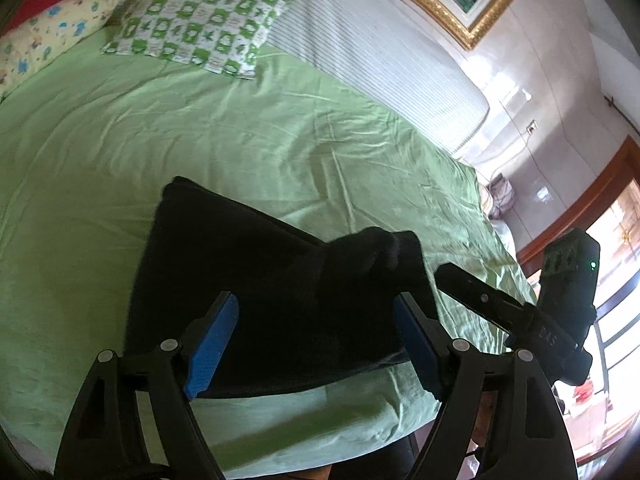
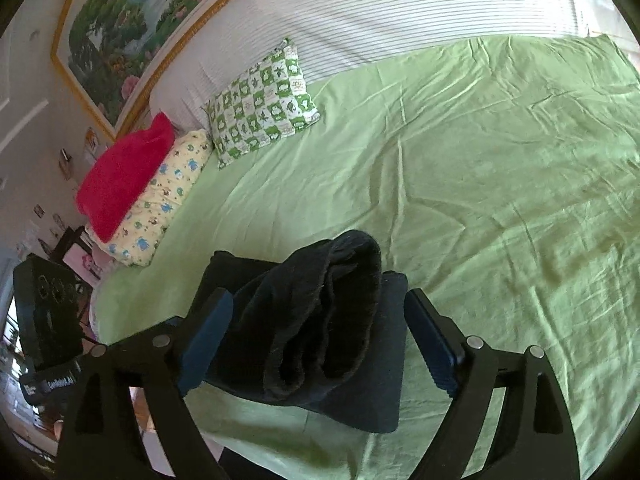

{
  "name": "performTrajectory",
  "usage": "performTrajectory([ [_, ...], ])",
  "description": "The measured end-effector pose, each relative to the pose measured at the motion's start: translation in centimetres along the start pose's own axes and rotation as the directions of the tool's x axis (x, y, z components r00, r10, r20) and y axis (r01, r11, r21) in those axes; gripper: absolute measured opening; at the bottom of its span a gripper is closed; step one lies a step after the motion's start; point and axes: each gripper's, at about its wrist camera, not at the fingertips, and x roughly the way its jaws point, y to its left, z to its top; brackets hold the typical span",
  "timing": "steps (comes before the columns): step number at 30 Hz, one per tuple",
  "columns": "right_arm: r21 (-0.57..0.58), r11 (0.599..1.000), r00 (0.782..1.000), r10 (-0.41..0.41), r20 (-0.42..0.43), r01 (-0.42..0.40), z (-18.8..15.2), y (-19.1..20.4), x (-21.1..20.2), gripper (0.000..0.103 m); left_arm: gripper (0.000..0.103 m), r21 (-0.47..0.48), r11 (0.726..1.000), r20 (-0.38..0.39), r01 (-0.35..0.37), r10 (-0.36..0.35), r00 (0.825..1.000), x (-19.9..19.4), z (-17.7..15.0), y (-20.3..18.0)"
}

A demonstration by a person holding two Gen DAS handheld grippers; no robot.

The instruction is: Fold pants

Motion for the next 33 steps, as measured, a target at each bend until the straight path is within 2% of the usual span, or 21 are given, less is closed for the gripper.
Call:
performTrajectory([
  [8, -0.006, 0.999, 0.999, -0.036, -0.019, 0.036, -0.4, 0.9, 0.9, 0.091, 0.081, -0.068, 0.997, 0.015, -0.023, 0.024, 1.0, -0.8, 0.2, 2.8],
  [15, 0.05, 0.997, 0.997, -0.059, -0.046, 0.062, -0.7, 0.2, 2.0, 0.091, 0.081, -0.1, 0.994, 0.017, -0.051, 0.053, 0.998, -1.1, 0.5, 4.8],
  [21, 0.146, 0.987, 0.996, -0.065, -0.064, 0.074, -0.6, -1.2, 2.7, 0.091, 0.081, -0.132, 0.989, -0.012, -0.066, 0.065, 0.998, -0.5, 0.6, 6.4],
  [24, 0.193, 0.979, 0.996, -0.043, -0.08, 0.058, -0.7, -2.0, 3.2, 0.091, 0.081, -0.143, 0.988, -0.026, -0.066, 0.063, 0.998, 0.0, 0.7, 6.9],
  [28, 0.204, 0.977, 0.995, -0.036, -0.094, 0.054, -1.2, -2.3, 3.5, 0.091, 0.081, -0.14, 0.987, -0.05, -0.079, 0.073, 0.996, 0.7, 0.6, 7.1],
  [33, 0.17, 0.981, 0.991, -0.079, -0.104, 0.096, -2.1, -3.0, 3.5, 0.091, 0.081, -0.155, 0.984, -0.085, -0.085, 0.072, 0.994, 2.0, 0.7, 7.8],
])
